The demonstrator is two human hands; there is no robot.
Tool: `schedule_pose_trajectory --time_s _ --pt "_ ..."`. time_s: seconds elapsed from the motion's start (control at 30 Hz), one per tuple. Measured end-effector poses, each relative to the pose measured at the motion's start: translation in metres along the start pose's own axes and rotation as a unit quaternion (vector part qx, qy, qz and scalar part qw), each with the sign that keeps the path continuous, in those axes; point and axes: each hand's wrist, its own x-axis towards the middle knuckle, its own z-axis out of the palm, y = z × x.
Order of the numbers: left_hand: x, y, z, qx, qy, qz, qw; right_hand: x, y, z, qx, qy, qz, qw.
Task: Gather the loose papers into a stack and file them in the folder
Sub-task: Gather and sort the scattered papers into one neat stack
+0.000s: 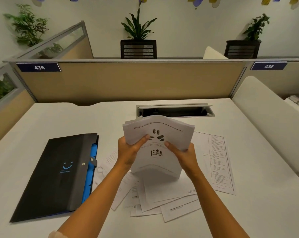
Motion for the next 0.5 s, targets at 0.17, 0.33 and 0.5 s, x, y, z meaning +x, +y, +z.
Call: schedule_pose_trajectory --time_s 0.17,0.33,0.5 --pt "0.005 -0.002 -0.004 0.003 0.026 0.007 1.0 -0.002 0.005 -0.002 -0.004 0.02 -0.004 1.0" --pt "0.0 -0.029 -0.007 0.037 0.003 -0.041 0.998 -0.007 0.031 -0.011 -0.061 -0.003 0.008 0.998" --pt "0.005 -0.04 -0.02 0.09 -0.099 -0.079 0.988 -0.005 0.038 -0.02 -0.082 0.034 0.005 0.996"
